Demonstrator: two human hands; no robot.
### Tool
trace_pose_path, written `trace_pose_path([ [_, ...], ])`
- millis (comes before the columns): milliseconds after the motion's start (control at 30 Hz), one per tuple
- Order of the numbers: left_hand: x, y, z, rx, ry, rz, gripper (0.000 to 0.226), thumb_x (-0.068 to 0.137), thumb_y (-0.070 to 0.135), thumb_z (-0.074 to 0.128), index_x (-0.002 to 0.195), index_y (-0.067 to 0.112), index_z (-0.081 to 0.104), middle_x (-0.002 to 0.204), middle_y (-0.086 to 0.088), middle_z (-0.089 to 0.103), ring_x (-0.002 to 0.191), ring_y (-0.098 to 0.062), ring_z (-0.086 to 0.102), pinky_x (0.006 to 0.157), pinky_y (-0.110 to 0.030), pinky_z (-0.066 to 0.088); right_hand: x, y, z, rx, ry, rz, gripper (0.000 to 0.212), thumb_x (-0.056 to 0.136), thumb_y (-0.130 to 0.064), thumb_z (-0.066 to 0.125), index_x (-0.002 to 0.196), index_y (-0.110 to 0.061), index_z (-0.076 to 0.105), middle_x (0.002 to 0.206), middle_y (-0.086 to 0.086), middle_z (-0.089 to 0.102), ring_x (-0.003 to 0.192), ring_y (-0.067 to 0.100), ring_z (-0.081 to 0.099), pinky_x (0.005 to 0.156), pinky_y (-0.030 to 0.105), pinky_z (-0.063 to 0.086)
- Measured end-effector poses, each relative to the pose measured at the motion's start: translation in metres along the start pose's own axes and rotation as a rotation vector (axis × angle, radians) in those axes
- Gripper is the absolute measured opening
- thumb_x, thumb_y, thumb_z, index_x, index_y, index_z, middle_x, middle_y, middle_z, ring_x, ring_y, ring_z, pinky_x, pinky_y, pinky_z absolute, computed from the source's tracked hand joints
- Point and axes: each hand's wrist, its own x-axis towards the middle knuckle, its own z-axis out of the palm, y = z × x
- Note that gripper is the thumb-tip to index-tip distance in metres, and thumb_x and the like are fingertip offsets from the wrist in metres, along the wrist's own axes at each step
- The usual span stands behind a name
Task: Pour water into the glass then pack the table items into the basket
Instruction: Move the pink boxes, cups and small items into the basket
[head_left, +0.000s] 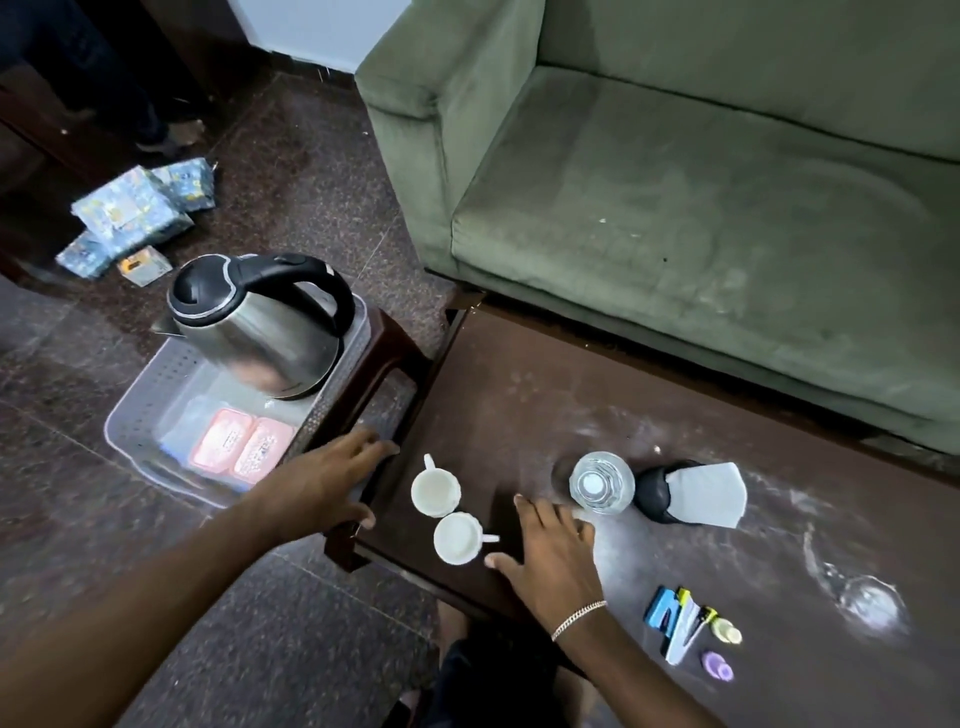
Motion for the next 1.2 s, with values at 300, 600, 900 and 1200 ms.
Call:
trace_pose_path([
  [300, 0.049, 0.05, 0.081, 0.059, -0.084, -0.181, 0.106, 0.076, 0.036, 0.085, 0.159, 0.029, 0.021, 0.141, -0.008, 0.045, 0.115, -0.036, 0.067, 0.085, -0.044, 0.057, -0.002, -0.043, 0.043, -0.12, 0.027, -0.059, 0.091, 0.054, -0.064, 0.083, 0.127, -0.012, 0.064, 0.104, 0.003, 0.062, 0.09, 0.029, 0.057, 0.073, 0.046, 0.046],
  [600, 0.07, 0.061, 0.105, 0.037, 0.01, -0.223, 0.046, 0.094, 0.041, 0.061, 0.131, 0.022, 0.044, 0.124, -0.01, 0.048, 0.099, -0.038, 0.071, 0.074, -0.045, 0.057, 0.015, -0.047, 0.084, -0.155, 0.07, -0.068, 0.082, 0.054, -0.055, 0.086, 0.119, -0.011, 0.063, 0.097, 0.006, 0.059, 0.087, 0.029, 0.051, 0.075, 0.046, 0.037],
  [900, 0.044, 0.05, 0.079, -0.097, 0.086, -0.259, 0.05, 0.088, 0.026, 0.063, 0.134, 0.021, 0.045, 0.132, -0.011, 0.045, 0.104, -0.041, 0.066, 0.081, -0.046, 0.054, 0.02, -0.051, 0.067, -0.118, 0.13, -0.061, 0.067, 0.058, -0.042, 0.082, 0.116, -0.013, 0.065, 0.096, 0.003, 0.061, 0.087, 0.029, 0.061, 0.074, 0.046, 0.042],
  [1200, -0.076, -0.024, -0.036, -0.197, 0.369, -0.419, 0.074, 0.076, 0.039, 0.078, 0.144, 0.031, 0.05, 0.121, -0.001, 0.053, 0.095, -0.031, 0.066, 0.077, -0.036, 0.051, 0.051, -0.152, -0.027, 0.152, 0.39, -0.298, 0.071, 0.065, -0.045, 0.067, 0.131, -0.025, 0.052, 0.121, -0.008, 0.052, 0.097, 0.016, 0.051, 0.077, 0.035, 0.028],
])
